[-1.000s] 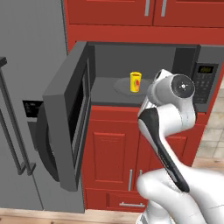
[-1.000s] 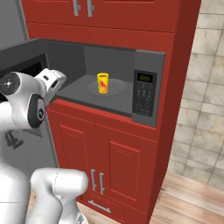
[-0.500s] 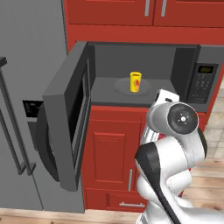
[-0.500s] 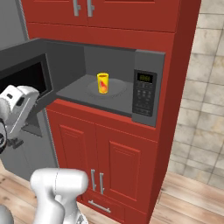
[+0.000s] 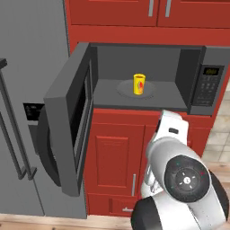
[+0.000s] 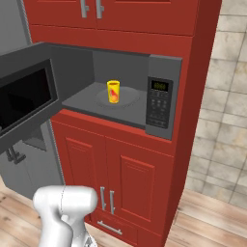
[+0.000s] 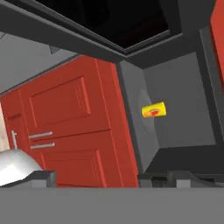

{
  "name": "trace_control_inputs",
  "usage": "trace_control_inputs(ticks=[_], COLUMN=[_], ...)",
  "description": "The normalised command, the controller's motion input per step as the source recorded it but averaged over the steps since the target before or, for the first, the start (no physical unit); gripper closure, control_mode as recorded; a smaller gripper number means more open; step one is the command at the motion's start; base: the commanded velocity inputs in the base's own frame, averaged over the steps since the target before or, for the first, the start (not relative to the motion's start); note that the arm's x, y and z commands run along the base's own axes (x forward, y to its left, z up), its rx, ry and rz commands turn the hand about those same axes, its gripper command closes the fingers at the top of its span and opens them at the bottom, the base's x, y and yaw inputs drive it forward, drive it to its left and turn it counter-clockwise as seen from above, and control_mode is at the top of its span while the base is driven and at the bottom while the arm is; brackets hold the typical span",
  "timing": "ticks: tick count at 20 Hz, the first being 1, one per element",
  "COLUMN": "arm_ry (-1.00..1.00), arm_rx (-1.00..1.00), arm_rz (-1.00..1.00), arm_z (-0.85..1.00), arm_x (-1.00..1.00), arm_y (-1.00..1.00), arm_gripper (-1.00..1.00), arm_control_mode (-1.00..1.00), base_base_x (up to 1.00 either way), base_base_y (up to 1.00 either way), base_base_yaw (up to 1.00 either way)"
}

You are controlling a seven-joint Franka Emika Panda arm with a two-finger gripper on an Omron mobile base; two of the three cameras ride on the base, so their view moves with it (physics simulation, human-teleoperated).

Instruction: Place the microwavable item in the microwave. Then, close the microwave door and press the start button.

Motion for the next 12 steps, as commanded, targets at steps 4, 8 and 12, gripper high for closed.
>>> trace_control_inputs(ticks=[4,8,12], arm_ry=[-0.26,-0.28,-0.3], arm_rx=[-0.13,-0.16,-0.15], arm_rz=[0.0,0.0,0.0], arm_z=[0.0,-0.01,-0.05], arm_x=[-1.0,-0.65,-0.36], arm_y=[0.31,0.54,0.74], arm_gripper=[-1.0,-1.0,-1.0], arm_control_mode=[-1.0,-1.0,-1.0], base_base_x=[0.0,0.0,0.0], base_base_y=[0.0,0.0,0.0], base_base_yaw=[0.0,0.0,0.0])
